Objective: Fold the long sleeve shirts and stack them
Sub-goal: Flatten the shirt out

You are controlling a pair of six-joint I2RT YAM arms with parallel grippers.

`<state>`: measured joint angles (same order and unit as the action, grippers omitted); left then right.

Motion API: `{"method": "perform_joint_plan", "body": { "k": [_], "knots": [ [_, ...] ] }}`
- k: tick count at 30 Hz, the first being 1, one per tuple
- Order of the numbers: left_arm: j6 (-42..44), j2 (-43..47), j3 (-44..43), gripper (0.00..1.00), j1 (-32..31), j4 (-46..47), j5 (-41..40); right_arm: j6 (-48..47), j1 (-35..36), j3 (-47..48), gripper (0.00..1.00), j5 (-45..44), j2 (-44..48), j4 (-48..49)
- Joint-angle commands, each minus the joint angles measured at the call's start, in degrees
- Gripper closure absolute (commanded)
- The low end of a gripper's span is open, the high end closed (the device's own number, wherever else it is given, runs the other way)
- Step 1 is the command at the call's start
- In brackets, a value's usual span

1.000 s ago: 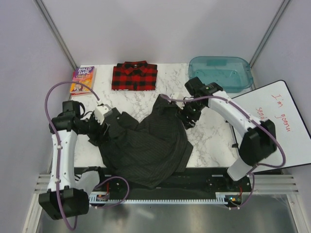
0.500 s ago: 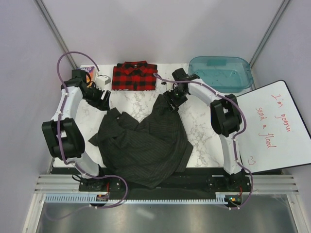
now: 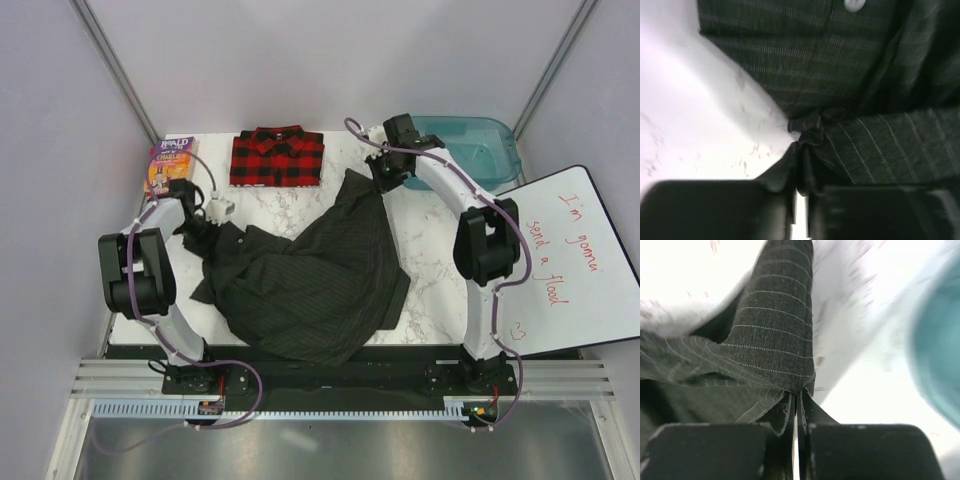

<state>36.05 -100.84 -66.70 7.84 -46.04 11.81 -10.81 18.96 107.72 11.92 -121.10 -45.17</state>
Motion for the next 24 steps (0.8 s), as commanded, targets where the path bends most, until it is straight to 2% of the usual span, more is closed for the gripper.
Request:
{"method": "perform_joint_plan", "body": {
  "k": [1,5,7,9,11,13,14,15,17,18,20,21,24],
  "knots": [
    [2.0,6.9,6.5,0.95,6.1,2.1,-6.2,-3.8,-0.4,3.7,1.00,-4.4,9.3,2.8],
    [6.7,13.4,11.7,0.98,15.5,3.1,-5.3,-5.5,-0.4,1.4,1.00,-5.9,10.7,1.8],
    [10.5,17.3,14.6,0.98,17.8,1.5,-0.6,-5.3,-0.4,0.3,1.00,-5.9,11.0,1.5],
    [20.3,24.1,18.1,0.98,19.3,-1.3,5.7,-5.0,-0.4,-0.2,1.00,-5.5,11.5,1.5],
    [28.9,28.0,20.6,0.98,19.3,-5.1,7.0,-5.0,-0.4,-1.2,1.00,-5.5,12.1,1.6],
    [31.1,27.4,19.8,0.94,19.8,-7.6,8.3,-5.1,-0.5,-1.8,1.00,-5.4,12.6,1.6],
    [32.5,26.5,17.8,0.87,20.9,-13.1,10.4,-5.2,-0.4,-2.1,1.00,-5.4,13.0,1.6],
    [31.2,24.5,12.7,0.64,21.1,-14.3,15.3,-5.4,-0.4,-2.2,1.00,-5.0,13.2,1.6],
    [25.2,22.5,6.9,0.43,20.8,-15.7,23.6,-5.6,-0.3,-2.7,1.00,-4.3,13.7,1.5],
    [22.4,20.3,1.5,0.28,20.6,-14.4,25.3,-6.3,-0.3,-3.3,1.00,-3.3,13.8,1.2],
    [11.9,16.8,-3.2,0.27,16.9,-9.4,25.2,-7.2,-0.2,-3.7,1.00,-2.7,13.6,0.2],
    [10.5,14.9,-8.1,0.28,15.3,-9.3,25.1,-8.5,-0.1,-4.4,1.00,-2.1,13.6,-0.9],
    [4.6,7.3,-14.6,0.29,8.6,-6.7,24.6,-9.8,0.0,-7.2,1.00,-1.9,14.5,-1.9]
  ]
}}
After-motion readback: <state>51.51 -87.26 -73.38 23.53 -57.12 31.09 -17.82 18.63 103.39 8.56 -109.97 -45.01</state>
